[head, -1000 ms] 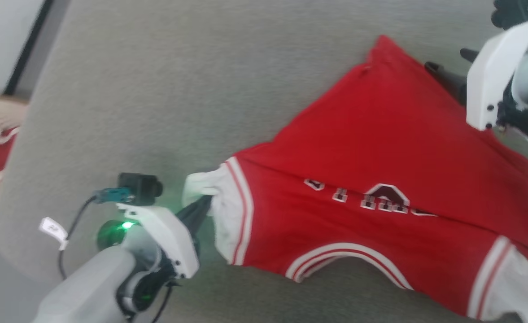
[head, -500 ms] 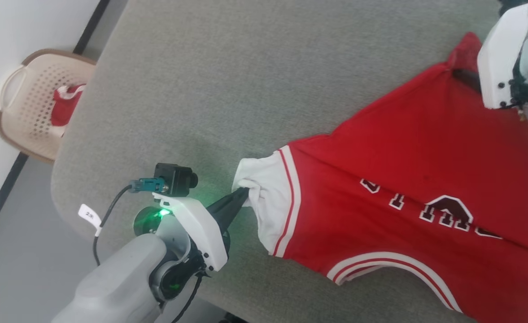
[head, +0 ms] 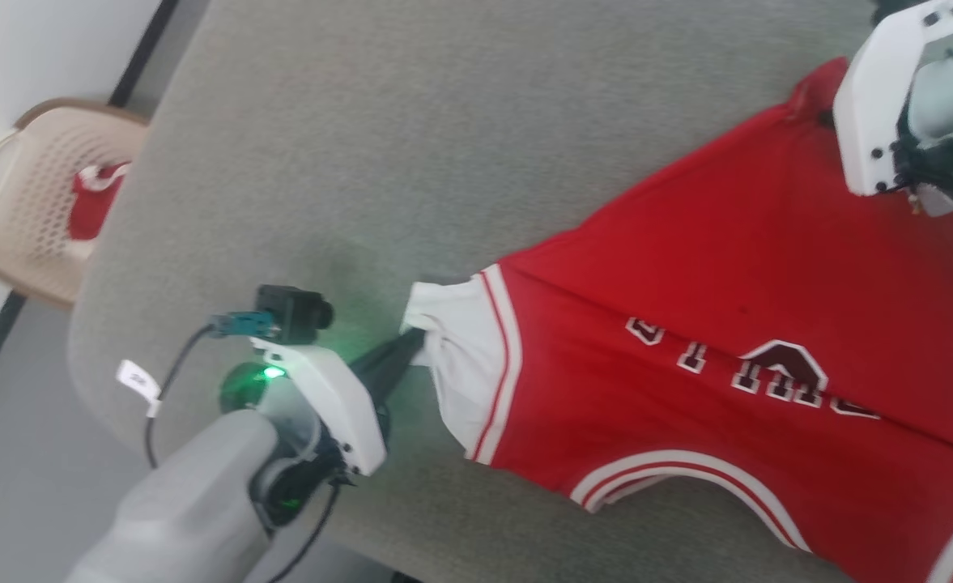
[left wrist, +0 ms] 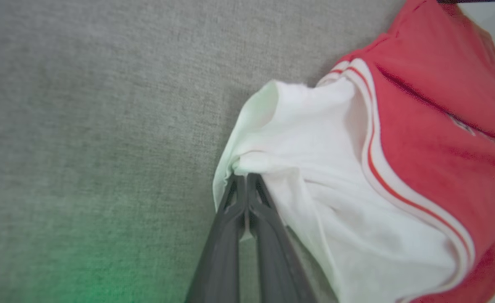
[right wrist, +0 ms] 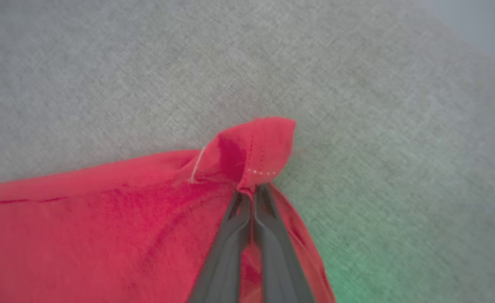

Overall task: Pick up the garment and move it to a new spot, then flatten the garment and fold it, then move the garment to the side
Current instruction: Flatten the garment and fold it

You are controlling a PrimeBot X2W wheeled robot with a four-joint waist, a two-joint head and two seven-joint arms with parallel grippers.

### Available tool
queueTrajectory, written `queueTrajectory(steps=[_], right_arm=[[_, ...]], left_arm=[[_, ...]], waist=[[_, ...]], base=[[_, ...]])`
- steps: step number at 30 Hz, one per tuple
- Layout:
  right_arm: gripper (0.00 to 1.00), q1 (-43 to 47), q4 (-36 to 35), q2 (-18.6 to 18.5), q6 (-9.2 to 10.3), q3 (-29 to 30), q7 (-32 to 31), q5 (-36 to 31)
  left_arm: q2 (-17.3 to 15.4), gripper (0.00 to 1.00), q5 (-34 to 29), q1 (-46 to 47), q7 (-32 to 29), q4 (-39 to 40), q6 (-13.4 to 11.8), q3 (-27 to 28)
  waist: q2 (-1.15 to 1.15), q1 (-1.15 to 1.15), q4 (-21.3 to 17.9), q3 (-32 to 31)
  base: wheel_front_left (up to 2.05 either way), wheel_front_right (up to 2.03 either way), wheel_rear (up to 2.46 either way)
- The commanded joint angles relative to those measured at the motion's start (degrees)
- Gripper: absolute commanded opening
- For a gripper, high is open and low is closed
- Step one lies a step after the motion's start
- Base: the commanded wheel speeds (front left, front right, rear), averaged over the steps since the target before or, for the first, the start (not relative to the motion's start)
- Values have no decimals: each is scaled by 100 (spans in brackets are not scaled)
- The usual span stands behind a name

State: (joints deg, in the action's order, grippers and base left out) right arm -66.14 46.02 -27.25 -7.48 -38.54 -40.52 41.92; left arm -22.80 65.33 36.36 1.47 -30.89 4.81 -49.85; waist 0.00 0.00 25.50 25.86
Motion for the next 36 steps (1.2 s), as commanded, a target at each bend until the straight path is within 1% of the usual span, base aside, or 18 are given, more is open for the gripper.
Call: queueTrajectory(steps=[1,8,12,18,21,23,25,28,31,32,36], right_arm=[[0,69,25,-29,-1,-66,-4,67],[0,-141,-475,-140,-1,-438,339,427],[0,-116,-754,-247,-1,-560,542,647],[0,-121,-1015,-371,-1,-641,864,862],[0,-211,-1041,-418,-1,-622,1035,913],[0,-281,-1049,-414,-1,-618,1164,904],[0,-374,-1026,-371,-1,-604,1298,872],[0,-519,-946,-314,-1,-593,1507,806],[0,-745,-847,-237,-1,-550,1757,733],[0,-745,-847,-237,-1,-550,1757,733],[0,-1062,-597,-87,-1,-492,2203,541]], left_arm=[[-118,0,-5,11,-14,-195,-106,30],[-529,0,0,64,-53,15,-222,168],[-902,0,-59,242,-193,293,-384,274],[-1542,0,-249,910,-814,844,-662,388],[-1768,0,-365,1409,-1163,978,-745,457],[-1839,0,-455,1773,-1381,982,-755,483],[-1907,0,-514,2148,-1567,921,-710,479],[-1885,0,-745,2723,-1721,717,-594,460],[-1808,0,-913,3279,-1761,403,-482,467],[-1808,0,-913,3279,-1761,403,-482,467],[-1657,0,-1233,3983,-1571,-142,-266,429]], waist=[[0,0,-159,-98],[0,0,-766,-359],[0,0,-1115,-530],[0,0,-1553,-788],[0,0,-1744,-910],[0,0,-1859,-997],[0,0,-1975,-1071],[0,0,-2120,-1175],[0,0,-2253,-1246],[0,0,-2253,-1246],[0,0,-2404,-1295]], base=[[0,0,0],[0,0,0],[0,0,0],[0,0,0],[0,0,0],[0,0,0],[0,0,0],[0,0,0],[0,0,0],[0,0,0],[0,0,0]])
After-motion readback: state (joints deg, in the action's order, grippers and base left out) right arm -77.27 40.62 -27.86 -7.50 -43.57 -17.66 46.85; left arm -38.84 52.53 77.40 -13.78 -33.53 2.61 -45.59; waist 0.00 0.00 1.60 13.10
